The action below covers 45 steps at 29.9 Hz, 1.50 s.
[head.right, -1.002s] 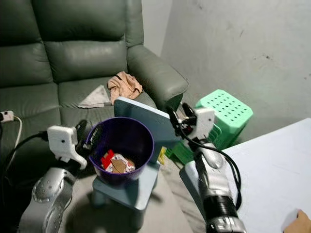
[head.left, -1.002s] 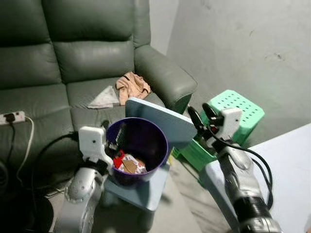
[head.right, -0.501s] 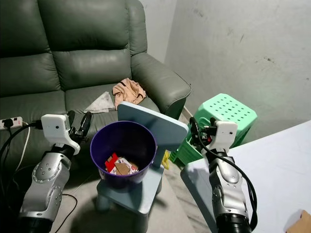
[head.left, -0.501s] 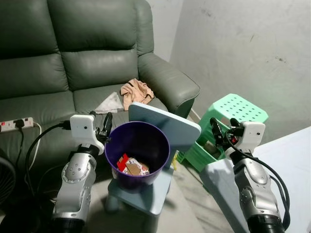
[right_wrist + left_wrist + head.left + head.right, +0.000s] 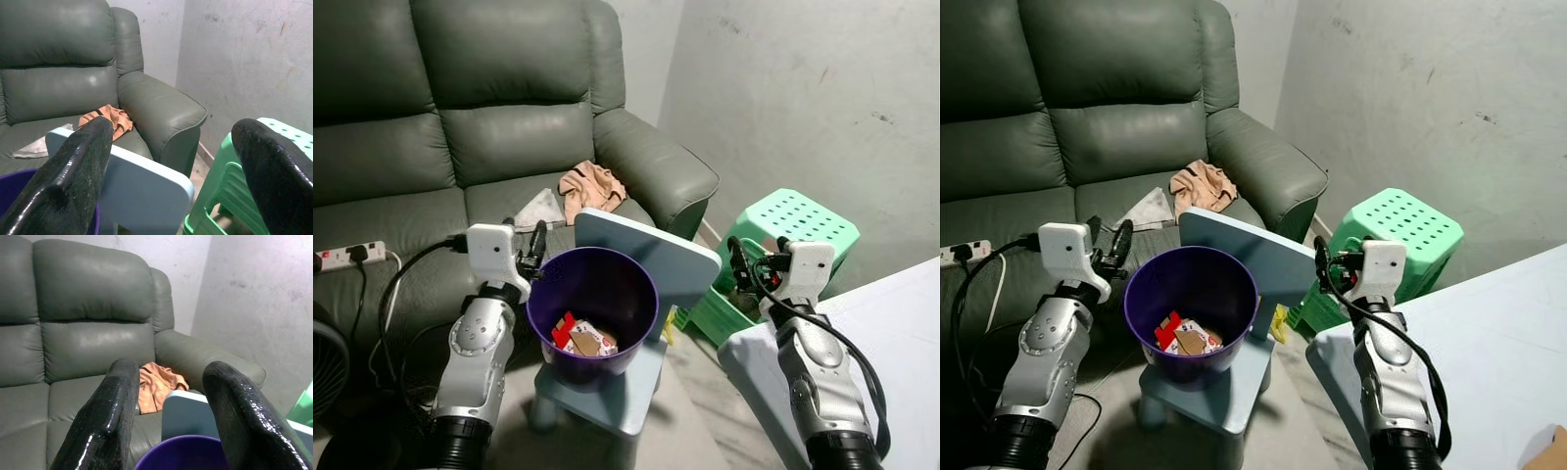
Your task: Picking trash to rubbish bin
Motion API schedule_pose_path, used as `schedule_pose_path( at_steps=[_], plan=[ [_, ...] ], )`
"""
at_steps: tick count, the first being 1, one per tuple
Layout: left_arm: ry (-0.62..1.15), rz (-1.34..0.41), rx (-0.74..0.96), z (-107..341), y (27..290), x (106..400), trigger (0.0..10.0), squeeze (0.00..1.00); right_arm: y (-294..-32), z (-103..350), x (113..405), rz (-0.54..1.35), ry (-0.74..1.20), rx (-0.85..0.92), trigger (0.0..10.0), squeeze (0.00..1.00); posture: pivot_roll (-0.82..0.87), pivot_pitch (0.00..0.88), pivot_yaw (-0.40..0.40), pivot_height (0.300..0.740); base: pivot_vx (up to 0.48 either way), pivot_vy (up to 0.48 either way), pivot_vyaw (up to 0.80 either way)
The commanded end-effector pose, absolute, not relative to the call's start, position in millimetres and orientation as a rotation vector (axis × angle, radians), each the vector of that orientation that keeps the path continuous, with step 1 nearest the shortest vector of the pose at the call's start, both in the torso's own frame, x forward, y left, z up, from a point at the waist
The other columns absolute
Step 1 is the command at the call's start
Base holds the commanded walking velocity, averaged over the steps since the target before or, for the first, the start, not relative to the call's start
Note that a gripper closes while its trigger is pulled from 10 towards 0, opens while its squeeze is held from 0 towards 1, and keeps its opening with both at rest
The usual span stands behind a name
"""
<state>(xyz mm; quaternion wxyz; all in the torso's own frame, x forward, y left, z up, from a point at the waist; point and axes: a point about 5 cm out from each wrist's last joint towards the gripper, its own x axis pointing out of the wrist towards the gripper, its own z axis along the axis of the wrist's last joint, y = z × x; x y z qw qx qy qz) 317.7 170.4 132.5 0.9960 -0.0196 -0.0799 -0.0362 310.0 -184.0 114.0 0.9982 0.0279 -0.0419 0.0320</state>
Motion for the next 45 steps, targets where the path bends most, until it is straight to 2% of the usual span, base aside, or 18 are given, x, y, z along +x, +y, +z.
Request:
schedule_pose_path(
  at_steps=[1, 14, 19, 32, 38, 45],
  plan=[
    [-0.153, -0.085, -0.043, 130.1, 170.3, 318.0, 10.0, 0.00, -183.2, 118.5, 308.2, 0.059, -0.109, 0.038, 10.0, 0.00, 0.00, 0.000, -0.085, 0.740, 0.000, 0.000, 0.00],
    [-0.133, -0.087, -0.092, 129.9, 171.4, 321.8, 10.0, 0.00, -180.1, 114.1, 307.5, 0.075, -0.081, 0.057, 10.0, 0.00, 0.00, 0.000, -0.081, 0.740, 0.000, 0.063, 0.00],
    [-0.124, -0.089, -0.083, 128.4, 171.2, 321.7, 10.0, 0.00, -180.7, 111.1, 308.0, 0.068, -0.055, 0.054, 10.0, 0.00, 0.01, 0.000, -0.085, 0.740, 0.000, 0.480, -0.75],
    [-0.126, -0.116, -0.058, 129.3, 168.3, 320.4, 10.0, 0.00, -178.6, 109.6, 307.4, 0.078, -0.030, 0.038, 10.0, 0.00, 0.00, 0.000, -0.095, 0.740, 0.000, 0.000, -0.75],
    [-0.116, -0.203, -0.041, 127.6, 159.8, 318.3, 10.0, 0.00, -177.6, 107.3, 304.7, 0.090, -0.011, 0.025, 10.0, 0.00, 0.00, 0.000, -0.101, 0.740, 0.000, 0.000, -0.74],
    [-0.103, -0.224, -0.051, 124.9, 158.0, 316.6, 10.0, 0.00, -179.1, 105.2, 301.0, 0.085, 0.000, 0.021, 10.0, 0.00, -0.01, 0.000, -0.101, 0.740, 0.000, 0.000, -0.74]
  ],
)
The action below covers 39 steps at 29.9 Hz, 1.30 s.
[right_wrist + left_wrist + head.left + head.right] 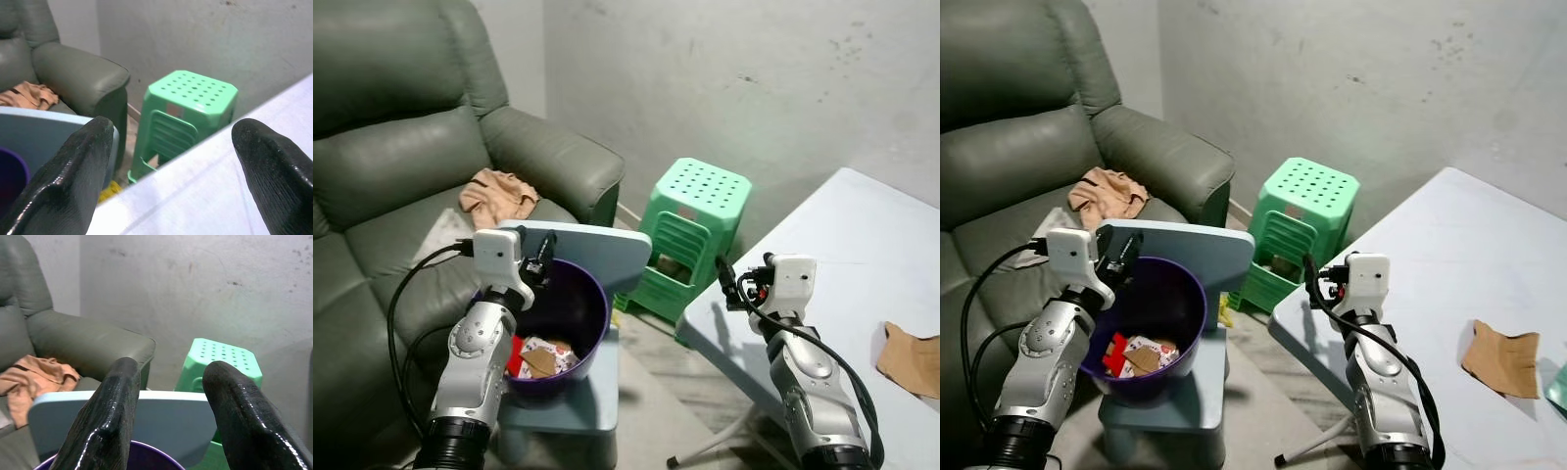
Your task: Picking trash to rubbish bin
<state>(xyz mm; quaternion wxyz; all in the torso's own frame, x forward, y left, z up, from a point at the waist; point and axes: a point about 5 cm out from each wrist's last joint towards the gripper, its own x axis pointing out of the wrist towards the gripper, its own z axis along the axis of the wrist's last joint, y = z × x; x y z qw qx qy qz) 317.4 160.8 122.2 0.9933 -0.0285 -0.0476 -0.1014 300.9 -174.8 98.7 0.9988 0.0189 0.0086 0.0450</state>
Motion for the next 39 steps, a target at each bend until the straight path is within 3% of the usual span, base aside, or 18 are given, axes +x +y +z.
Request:
schedule_pose_path(
  at_steps=[1, 9, 39],
  plan=[
    [-0.102, -0.226, -0.060, 124.9, 157.9, 316.6, 10.0, 0.00, -179.3, 104.9, 300.2, 0.083, 0.003, 0.018, 10.0, 0.00, -0.01, 0.000, -0.100, 0.740, 0.000, 0.000, -0.74],
    [-0.130, -0.226, -0.095, 129.1, 156.0, 315.3, 10.0, 0.00, -179.7, 103.9, 296.7, 0.076, 0.011, 0.018, 10.0, 0.00, -0.02, 0.000, -0.099, 0.740, 0.000, -0.328, -0.74],
    [-0.094, -0.267, -0.066, 128.8, 142.7, 312.2, 10.0, 0.00, -187.3, 102.9, 293.3, 0.057, 0.034, -0.011, 10.0, 0.00, -0.02, 0.000, -0.106, 0.740, 0.000, 0.000, -0.74]
  ],
)
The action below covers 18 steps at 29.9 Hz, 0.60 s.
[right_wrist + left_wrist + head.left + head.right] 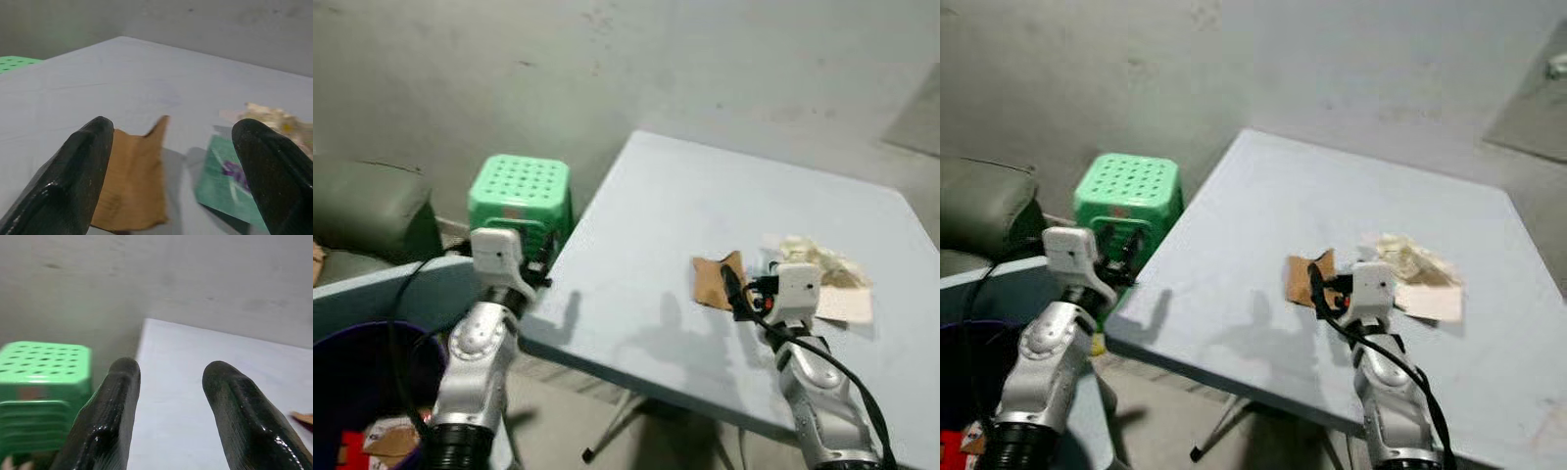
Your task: Picking trash to rubbish bin
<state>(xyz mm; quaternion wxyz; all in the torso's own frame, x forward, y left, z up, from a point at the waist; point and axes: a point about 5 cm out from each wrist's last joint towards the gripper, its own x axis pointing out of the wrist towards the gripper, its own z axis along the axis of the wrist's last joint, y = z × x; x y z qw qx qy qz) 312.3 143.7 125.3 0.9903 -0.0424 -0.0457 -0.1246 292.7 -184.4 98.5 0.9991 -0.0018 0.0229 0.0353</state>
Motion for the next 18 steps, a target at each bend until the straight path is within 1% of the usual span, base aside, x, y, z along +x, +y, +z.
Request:
schedule_pose_path(
  at_steps=[1, 2, 5, 6, 8, 10, 12, 18],
  plan=[
    [-0.091, -0.273, -0.053, 128.4, 141.7, 312.0, 10.0, 0.00, -187.8, 102.5, 293.4, 0.054, 0.039, -0.001, 10.0, 0.00, -0.02, 0.000, -0.106, 0.740, 0.000, 0.000, -0.70],
    [-0.083, -0.280, -0.048, 127.5, 140.5, 311.9, 10.0, 0.00, -188.7, 103.0, 293.7, 0.050, 0.036, 0.006, 10.0, 0.00, -0.02, 0.000, -0.106, 0.740, 0.000, 0.000, -0.49],
    [-0.073, -0.296, -0.034, 126.1, 137.2, 311.1, 10.0, 0.00, -189.3, 102.2, 293.8, 0.078, 0.057, 0.043, 10.0, 0.00, -0.02, 0.000, -0.107, 0.740, 0.000, 0.000, 0.00],
    [-0.063, -0.294, -0.028, 125.4, 136.4, 310.9, 10.0, 0.00, -190.1, 102.1, 293.9, 0.091, 0.073, 0.093, 10.0, 0.00, -0.02, 0.000, -0.107, 0.740, 0.000, 0.000, 0.00],
    [-0.048, -0.297, -0.025, 124.6, 135.0, 310.9, 10.0, 0.00, -190.9, 101.1, 294.1, 0.114, 0.098, 0.123, 10.0, 0.00, -0.02, 0.000, -0.107, 0.740, 0.000, 0.000, 0.00],
    [-0.036, -0.352, -0.007, 126.6, 127.1, 309.5, 10.0, 0.00, -194.7, 101.1, 293.7, 0.157, 0.123, 0.154, 10.0, 0.00, -0.02, 0.000, -0.109, 0.740, 0.000, 0.000, 0.00],
    [-0.044, -0.382, 0.016, 128.3, 123.0, 308.0, 10.0, 0.00, -196.8, 101.5, 293.6, 0.165, 0.129, 0.162, 10.0, 0.00, -0.02, 0.000, -0.111, 0.740, 0.000, 0.000, 0.00],
    [-0.054, -0.536, 0.051, 133.5, 98.0, 300.0, 10.0, 0.00, -211.7, 106.9, 298.1, 0.144, 0.110, 0.084, 10.0, 0.00, -0.01, 0.000, -0.111, 0.740, 0.000, 0.000, 0.00]
  ],
)
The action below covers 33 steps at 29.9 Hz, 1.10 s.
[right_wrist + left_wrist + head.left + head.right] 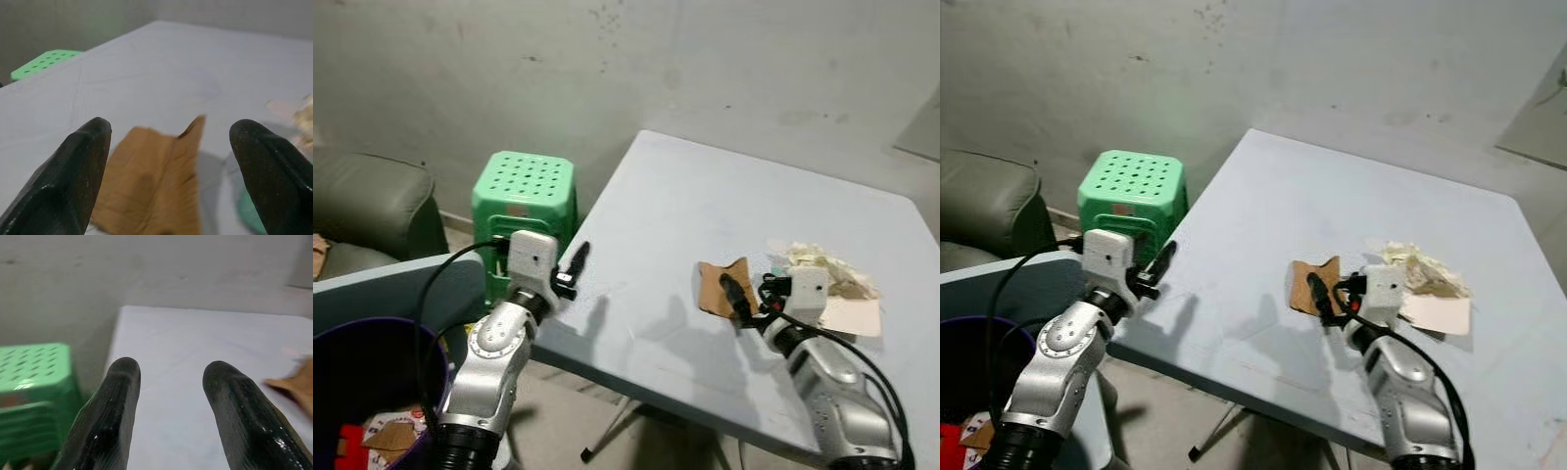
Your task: Picking trash to rubbish bin
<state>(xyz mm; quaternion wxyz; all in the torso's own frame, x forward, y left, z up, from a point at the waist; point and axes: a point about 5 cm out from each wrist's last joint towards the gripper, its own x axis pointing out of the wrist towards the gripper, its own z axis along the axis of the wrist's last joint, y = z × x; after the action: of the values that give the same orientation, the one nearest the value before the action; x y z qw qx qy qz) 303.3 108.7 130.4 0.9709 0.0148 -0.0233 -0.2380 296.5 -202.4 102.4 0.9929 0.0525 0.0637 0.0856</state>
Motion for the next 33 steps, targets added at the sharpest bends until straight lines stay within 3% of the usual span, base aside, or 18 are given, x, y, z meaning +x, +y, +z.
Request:
schedule_pose_path(
  at_steps=[1, 10, 31, 33],
  plan=[
    [-0.058, -0.580, 0.057, 134.5, 90.5, 296.9, 10.0, 0.00, -215.1, 109.1, 299.4, 0.133, 0.102, 0.084, 10.0, 0.00, -0.01, 0.000, -0.110, 0.740, 0.000, 0.000, 0.00],
    [-0.074, -0.725, 0.080, 140.3, 65.1, 287.9, 10.0, 0.00, -223.3, 106.8, 301.4, 0.081, 0.135, 0.122, 10.0, 0.00, -0.03, 0.000, -0.095, 0.740, 0.000, 0.000, 0.00],
    [-0.055, -0.746, 0.052, 142.0, 61.2, 277.8, 10.0, 0.00, -228.4, 90.2, 299.5, 0.170, 0.299, 0.250, 10.0, 0.00, -0.04, 0.000, -0.107, 0.740, 0.000, 0.000, 0.00],
    [-0.054, -0.744, 0.055, 141.7, 60.7, 276.7, 10.0, 0.00, -226.7, 89.0, 298.1, 0.196, 0.315, 0.265, 9.6, 0.00, -0.03, 0.000, -0.114, 0.740, 0.000, 0.000, 0.00]
  ],
)
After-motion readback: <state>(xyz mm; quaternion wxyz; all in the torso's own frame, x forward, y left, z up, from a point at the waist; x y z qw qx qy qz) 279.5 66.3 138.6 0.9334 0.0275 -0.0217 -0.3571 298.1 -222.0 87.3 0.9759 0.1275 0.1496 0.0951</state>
